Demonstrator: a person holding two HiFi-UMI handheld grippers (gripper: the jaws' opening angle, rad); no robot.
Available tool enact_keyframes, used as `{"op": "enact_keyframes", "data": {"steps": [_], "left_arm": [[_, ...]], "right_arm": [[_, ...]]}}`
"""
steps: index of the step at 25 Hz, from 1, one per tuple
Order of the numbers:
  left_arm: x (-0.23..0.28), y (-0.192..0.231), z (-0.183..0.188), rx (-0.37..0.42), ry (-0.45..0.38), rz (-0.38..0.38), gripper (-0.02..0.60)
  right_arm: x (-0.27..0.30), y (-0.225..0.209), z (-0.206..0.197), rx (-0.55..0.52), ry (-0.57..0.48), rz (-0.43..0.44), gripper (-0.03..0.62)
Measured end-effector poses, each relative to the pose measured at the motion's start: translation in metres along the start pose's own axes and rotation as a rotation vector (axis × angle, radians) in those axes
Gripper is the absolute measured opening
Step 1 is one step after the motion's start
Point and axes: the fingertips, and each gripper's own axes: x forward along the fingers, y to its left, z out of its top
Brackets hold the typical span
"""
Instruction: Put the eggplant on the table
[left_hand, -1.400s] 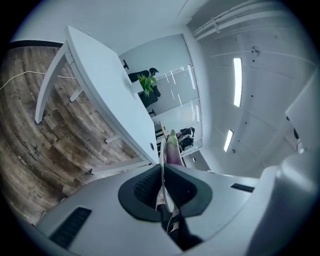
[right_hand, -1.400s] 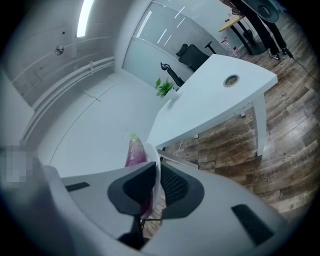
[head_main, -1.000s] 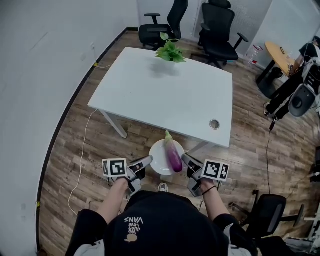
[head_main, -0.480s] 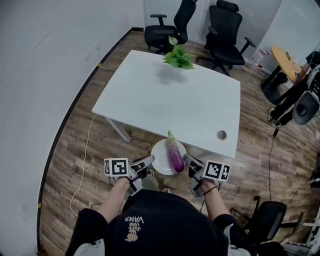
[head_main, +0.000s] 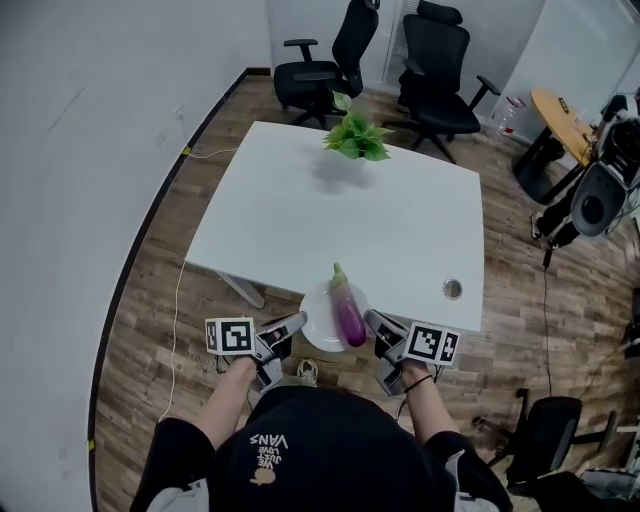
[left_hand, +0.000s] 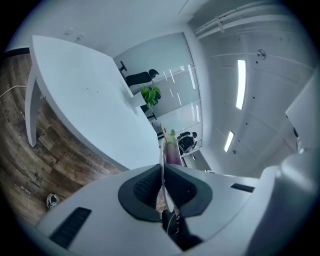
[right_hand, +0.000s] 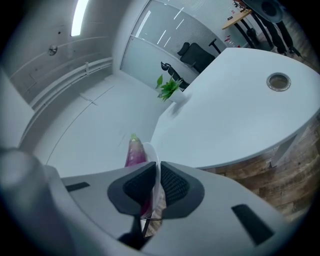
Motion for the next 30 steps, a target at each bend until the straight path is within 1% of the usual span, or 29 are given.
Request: {"op": "enact_keyframes", "data": {"steps": [11,15,19,30], "left_arm": [[0.008,0.014,0.038,0.011,0.064,-0.038,0.025],[0.017,0.016,0.046,0.008,0.083,-0.048,0.025],[0.027,0.021,0.058,0.001,0.08,-0.045,0.025],[0.062,0.023,0.096,0.017,0.053,-0.028,0.025]], "right_arm": [[0.024,0.002,0.02,0.023,-0.068,-0.032,0.037],[0.027,-0.004,0.026,0.041,-0.073,-0.047,0.037],[0.035,-0.007,0.042,0.034,-0.074,-0.05,0.037],[0.052,-0.019,0.093,0.021,-0.048,-0.035,0.037]]}}
